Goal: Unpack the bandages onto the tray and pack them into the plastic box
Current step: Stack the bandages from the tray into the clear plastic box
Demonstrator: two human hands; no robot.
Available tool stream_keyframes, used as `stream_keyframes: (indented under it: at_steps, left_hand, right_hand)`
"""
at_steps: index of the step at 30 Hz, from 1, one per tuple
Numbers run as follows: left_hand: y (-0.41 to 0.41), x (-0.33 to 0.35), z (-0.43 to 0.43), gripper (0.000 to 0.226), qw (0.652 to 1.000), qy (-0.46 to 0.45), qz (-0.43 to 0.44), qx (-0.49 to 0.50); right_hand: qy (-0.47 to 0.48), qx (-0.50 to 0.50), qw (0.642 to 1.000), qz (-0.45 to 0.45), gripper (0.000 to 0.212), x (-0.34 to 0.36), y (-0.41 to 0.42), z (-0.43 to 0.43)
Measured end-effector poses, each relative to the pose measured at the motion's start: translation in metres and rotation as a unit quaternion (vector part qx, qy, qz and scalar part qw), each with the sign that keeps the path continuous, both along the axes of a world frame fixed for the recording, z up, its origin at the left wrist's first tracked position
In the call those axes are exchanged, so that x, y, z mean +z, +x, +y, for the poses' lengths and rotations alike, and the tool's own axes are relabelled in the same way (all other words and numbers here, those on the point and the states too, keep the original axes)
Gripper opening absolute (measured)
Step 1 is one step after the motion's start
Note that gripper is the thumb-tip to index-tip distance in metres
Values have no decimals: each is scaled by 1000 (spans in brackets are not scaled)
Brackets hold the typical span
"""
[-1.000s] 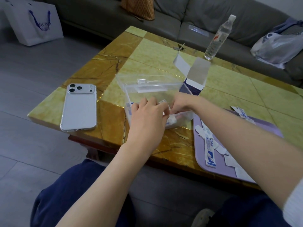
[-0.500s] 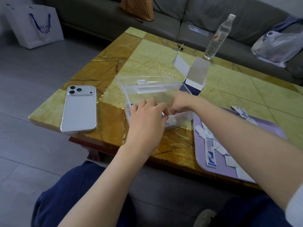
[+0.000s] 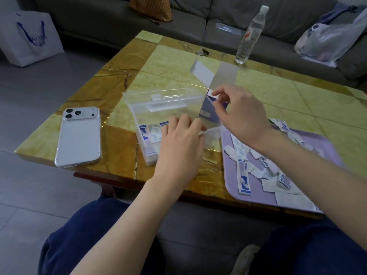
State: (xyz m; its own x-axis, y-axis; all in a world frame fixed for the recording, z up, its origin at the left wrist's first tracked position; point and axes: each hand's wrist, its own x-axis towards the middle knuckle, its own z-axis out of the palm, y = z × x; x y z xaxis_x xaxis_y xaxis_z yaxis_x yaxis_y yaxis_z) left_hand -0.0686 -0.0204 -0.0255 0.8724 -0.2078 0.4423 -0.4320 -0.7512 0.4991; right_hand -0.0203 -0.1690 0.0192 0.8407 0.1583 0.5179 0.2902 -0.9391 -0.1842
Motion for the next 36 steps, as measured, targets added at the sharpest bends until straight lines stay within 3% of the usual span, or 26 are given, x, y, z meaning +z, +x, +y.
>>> stream_keyframes:
  at_steps: [3, 5, 9, 12, 14, 17, 21, 27, 31, 33, 36]
  left_hand:
    - [-2, -6, -21, 14, 999, -4, -29, -41]
    - [-3, -10, -35, 15, 996, 13, -33, -87]
    - [-3, -18, -59, 19, 984, 87, 6, -156]
    - [-2, -23, -76, 25, 977, 131, 32, -166]
    - [0, -31, -85, 36, 972, 158, 59, -163]
    - [3, -42, -95, 58, 959, 215, 101, -153]
    - [7, -48, -103, 76, 951, 241, 136, -138]
    - [13, -44, -109, 75, 953, 233, 146, -129]
    - [15, -42, -111, 71, 955, 222, 155, -123]
    - [15, -42, -112, 68, 956, 218, 157, -118]
    - [17, -42, -112, 66, 956, 216, 160, -114]
  right_hand:
    - [-40, -1, 996, -86, 14, -10, -9, -35]
    - [-34, -30, 996, -74, 12, -17, -13, -59]
    - [-33, -106, 988, 103, 24, -44, -16, -106]
    - [-18, -169, 944, 282, 52, -62, -21, -130]
    - [-30, -169, 925, 338, 56, -70, -25, -138]
    - [-54, -137, 926, 348, 52, -75, -30, -143]
    - [-15, -92, 933, 347, 56, -71, -32, -141]
    - [114, -47, 927, 354, 65, -73, -30, -134]
    - [65, -61, 921, 379, 85, -71, -17, -131]
    - [89, -64, 912, 395, 79, -67, -10, -126]
    - [122, -57, 893, 429, 50, -64, -3, -115]
